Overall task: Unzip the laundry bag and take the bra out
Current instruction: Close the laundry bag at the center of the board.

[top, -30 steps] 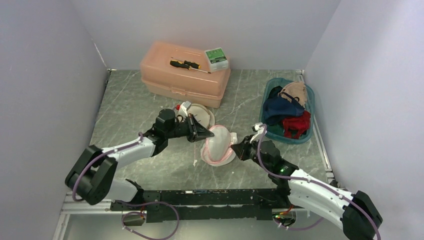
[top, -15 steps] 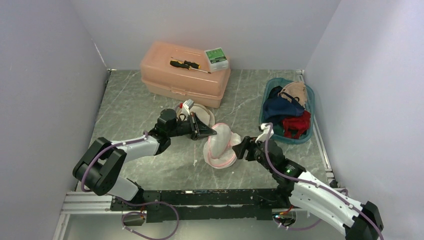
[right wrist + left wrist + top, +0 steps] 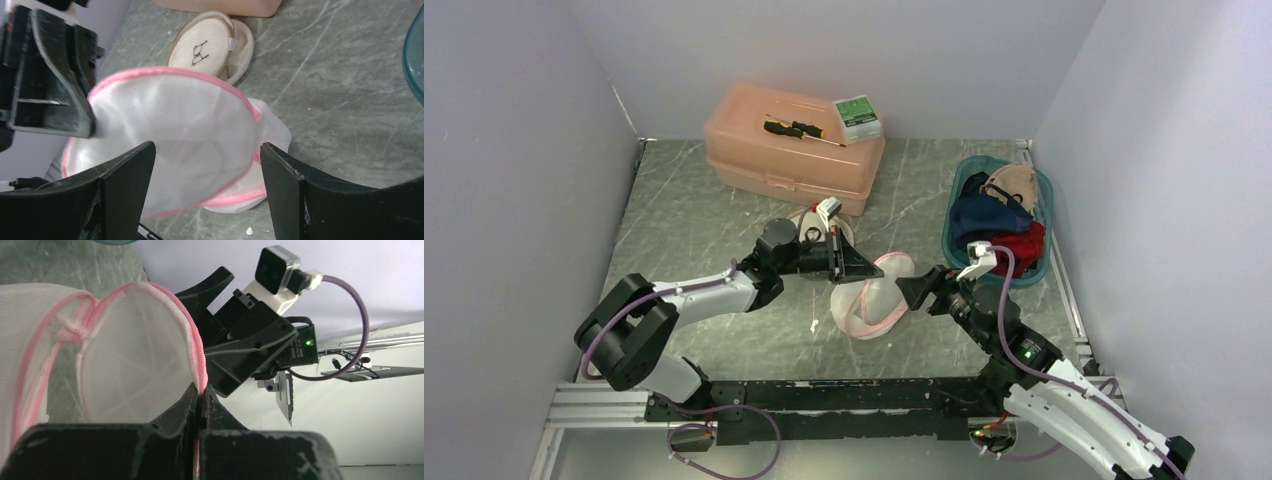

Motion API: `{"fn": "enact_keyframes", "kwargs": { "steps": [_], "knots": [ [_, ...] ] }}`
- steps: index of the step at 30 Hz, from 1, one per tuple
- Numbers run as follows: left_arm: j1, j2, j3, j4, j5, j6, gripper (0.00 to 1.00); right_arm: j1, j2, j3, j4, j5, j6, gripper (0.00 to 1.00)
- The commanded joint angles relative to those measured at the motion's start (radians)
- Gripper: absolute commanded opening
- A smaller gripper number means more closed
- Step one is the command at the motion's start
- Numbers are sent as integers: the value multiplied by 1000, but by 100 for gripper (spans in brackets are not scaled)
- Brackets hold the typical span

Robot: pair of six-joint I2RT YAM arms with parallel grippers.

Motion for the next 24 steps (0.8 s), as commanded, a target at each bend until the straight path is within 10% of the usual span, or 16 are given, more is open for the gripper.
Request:
{"fn": "enact_keyframes", "kwargs": {
  "steps": [1,16,24],
  "knots": [
    [-26,40,10,59,-24,-6,3,2,-26,33,-25,9,-2,81],
    [-32,261,-39,167,-36,-4,3,2,-114,-50,-22,2,25,80],
    [-31,116,22,-340,-194,250,3,1,-96,-79,-13,2,15,79]
  ]
}}
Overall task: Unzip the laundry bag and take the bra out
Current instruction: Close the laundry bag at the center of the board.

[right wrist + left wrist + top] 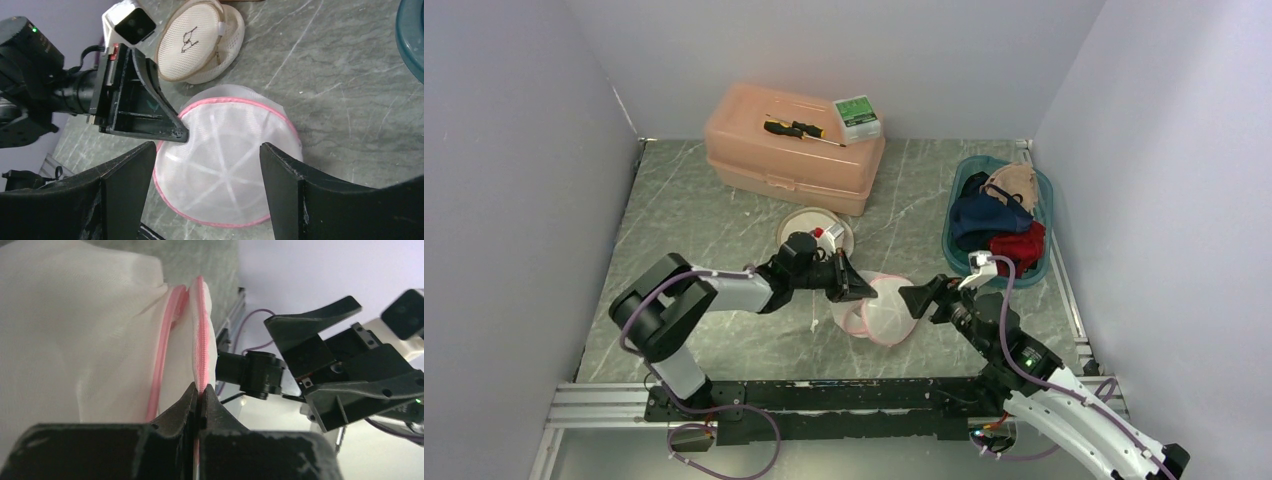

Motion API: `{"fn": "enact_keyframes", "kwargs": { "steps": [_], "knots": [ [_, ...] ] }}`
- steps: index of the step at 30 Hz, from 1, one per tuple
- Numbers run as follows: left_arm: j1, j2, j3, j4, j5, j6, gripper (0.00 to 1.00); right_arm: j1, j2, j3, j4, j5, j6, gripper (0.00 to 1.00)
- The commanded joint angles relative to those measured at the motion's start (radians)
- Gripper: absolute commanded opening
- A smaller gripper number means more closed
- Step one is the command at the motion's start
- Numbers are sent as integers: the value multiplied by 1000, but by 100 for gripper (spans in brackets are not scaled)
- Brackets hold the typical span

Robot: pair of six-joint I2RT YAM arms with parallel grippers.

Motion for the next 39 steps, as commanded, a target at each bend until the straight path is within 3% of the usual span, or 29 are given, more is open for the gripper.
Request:
{"fn": "enact_keyframes", "kwargs": {
  "steps": [1,5,14,29,39],
  "knots": [
    [-4,-130,73,-361,-128,207,3,1,14,-17,32,2,-1,79],
    [-3,-186,82,-501,-213,275,3,2,31,-32,58,-11,-1,79],
    [-4,-272,78,-512,-214,285,3,1,89,-82,127,-50,21,78],
    [29,-513,90,-691,-255,340,3,-4,215,-113,313,-149,62,79],
    [140,-634,-7,-772,-260,356,3,-4,263,-124,372,-187,68,79]
  ]
}}
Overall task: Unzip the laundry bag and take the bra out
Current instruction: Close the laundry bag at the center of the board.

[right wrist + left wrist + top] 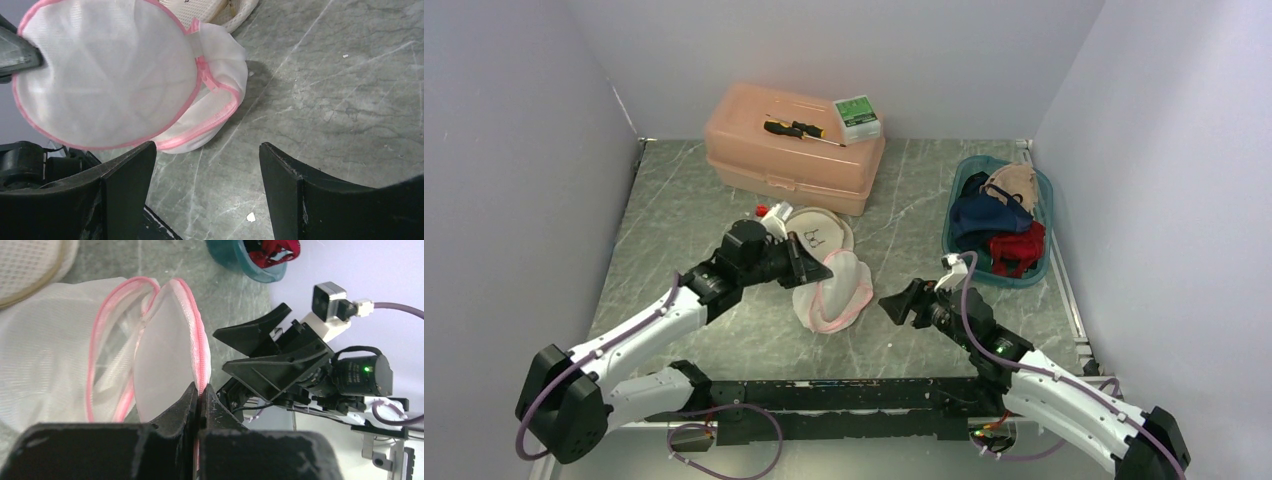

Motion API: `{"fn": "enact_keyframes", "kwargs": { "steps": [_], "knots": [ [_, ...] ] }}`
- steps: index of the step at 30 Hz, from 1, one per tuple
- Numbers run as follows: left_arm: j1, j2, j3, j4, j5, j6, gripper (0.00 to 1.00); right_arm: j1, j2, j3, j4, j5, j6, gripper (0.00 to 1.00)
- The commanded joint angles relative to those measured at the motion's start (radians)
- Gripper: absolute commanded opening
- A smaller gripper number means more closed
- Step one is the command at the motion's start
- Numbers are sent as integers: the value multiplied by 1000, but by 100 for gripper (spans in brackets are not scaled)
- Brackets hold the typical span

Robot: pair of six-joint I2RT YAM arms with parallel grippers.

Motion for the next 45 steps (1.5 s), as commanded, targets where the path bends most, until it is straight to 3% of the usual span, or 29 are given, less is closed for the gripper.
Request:
{"fn": "enact_keyframes", "kwargs": {
  "steps": [1,9,14,17,24,28,35,39,45],
  "knots": [
    [46,-15,-62,-4,0,19,3,-3,13,-4,88,-31,9,79],
    [69,110,-139,175,66,-17,3,-3,32,4,95,-50,2,79],
    [81,133,-148,148,40,2,3,-3,53,0,105,-49,-2,79],
    [83,133,-133,63,-20,36,13,-3,90,6,117,-49,-6,79],
    [83,75,-76,-146,-154,126,52,-2,149,43,138,-62,-36,78],
    [83,14,-29,-280,-223,172,61,-2,178,76,127,-62,-60,77],
    [83,-177,60,-461,-293,222,61,-1,245,132,130,-73,-97,69],
    [83,-180,13,-305,-151,185,53,0,323,156,178,-106,-97,60],
    [77,-56,-115,-10,9,70,33,37,458,233,239,-156,-98,47]
  ]
}}
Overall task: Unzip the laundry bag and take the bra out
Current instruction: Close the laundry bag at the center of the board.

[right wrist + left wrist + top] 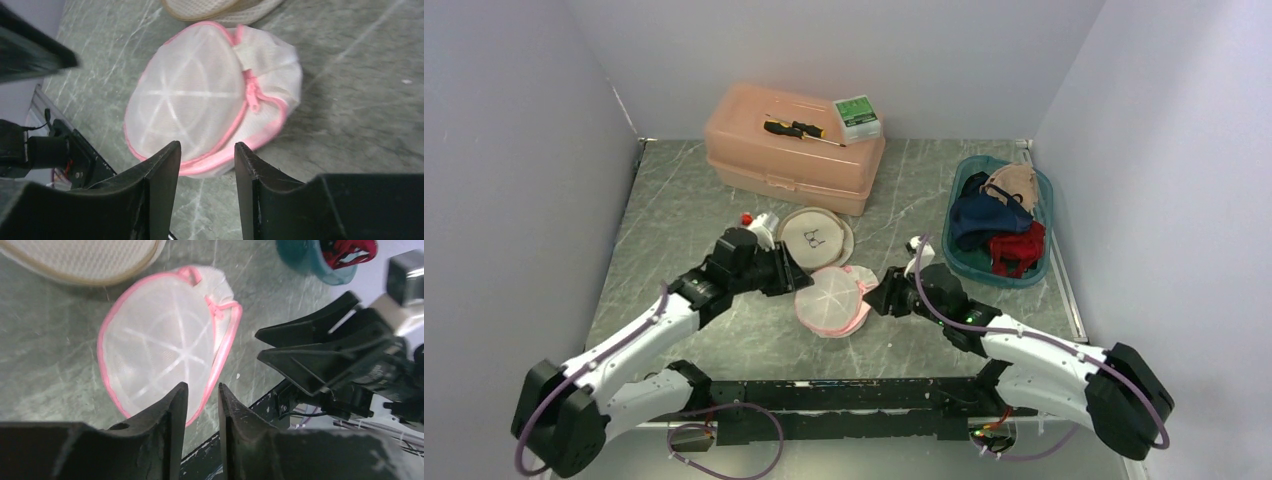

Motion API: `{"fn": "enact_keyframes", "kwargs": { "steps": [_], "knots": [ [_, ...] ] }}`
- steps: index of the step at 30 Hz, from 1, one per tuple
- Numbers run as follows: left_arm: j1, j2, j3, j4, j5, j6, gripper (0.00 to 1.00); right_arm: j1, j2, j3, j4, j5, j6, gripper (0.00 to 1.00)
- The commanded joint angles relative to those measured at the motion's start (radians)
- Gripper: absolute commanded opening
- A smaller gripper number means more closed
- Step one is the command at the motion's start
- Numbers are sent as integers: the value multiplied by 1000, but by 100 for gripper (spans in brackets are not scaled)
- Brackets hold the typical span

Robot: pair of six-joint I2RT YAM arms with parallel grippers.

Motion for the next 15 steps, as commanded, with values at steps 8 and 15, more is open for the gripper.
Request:
{"fn": "enact_keyframes", "kwargs": {
  "steps": [8,15],
  "knots": [
    [-24,169,-185,344,121,-95,27,90,196,158,130,-44,-21,44],
    [-27,219,-215,373,102,-81,27,111,288,202,133,-17,-38,44]
  ]
}}
